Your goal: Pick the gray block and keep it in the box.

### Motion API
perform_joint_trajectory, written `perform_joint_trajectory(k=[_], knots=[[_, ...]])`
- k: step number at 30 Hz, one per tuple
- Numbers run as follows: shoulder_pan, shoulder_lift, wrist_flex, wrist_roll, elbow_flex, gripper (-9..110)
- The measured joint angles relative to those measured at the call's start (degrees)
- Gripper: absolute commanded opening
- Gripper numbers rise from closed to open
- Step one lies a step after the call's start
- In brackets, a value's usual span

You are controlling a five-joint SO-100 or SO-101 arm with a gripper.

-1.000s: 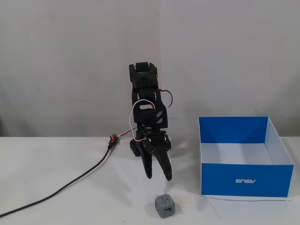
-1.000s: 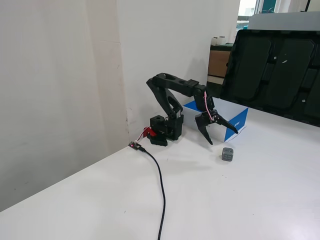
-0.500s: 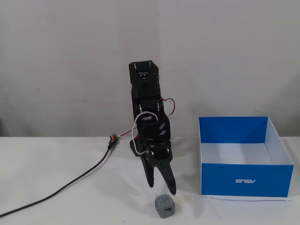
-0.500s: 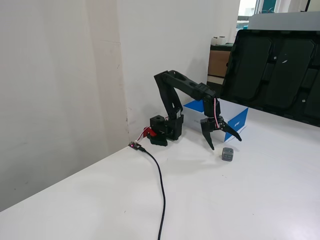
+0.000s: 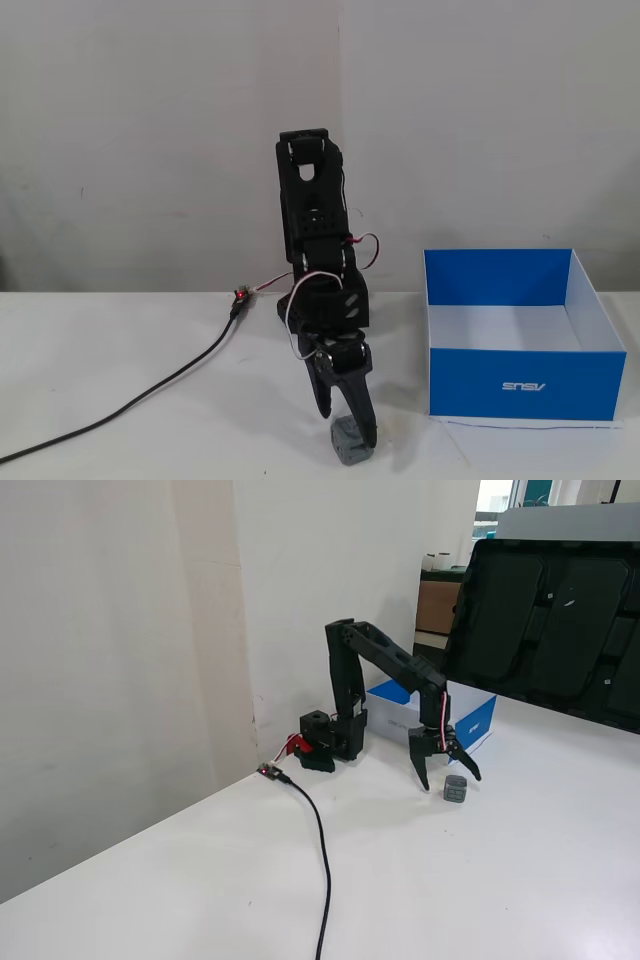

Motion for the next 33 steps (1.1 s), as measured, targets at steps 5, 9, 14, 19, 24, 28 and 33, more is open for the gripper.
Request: perform_joint_trajectory(k=[5, 9, 14, 19, 24, 28, 33], knots=[[-0.62, -2.2, 0.0, 0.7, -1.05, 37], [-0.35, -2.55, -0.7, 1.41, -1.41, 35], [-0.35, -3.87, -1.32, 1.58, -1.93, 24], [-0.35, -4.31, -1.32, 1.58, -3.34, 16], [-1.32, -5.01, -1.32, 1.49, -3.6, 7], [-1.32, -5.1, -1.32, 1.93, -3.6, 3], [-1.32, -5.1, -1.32, 2.2, -3.78, 2]])
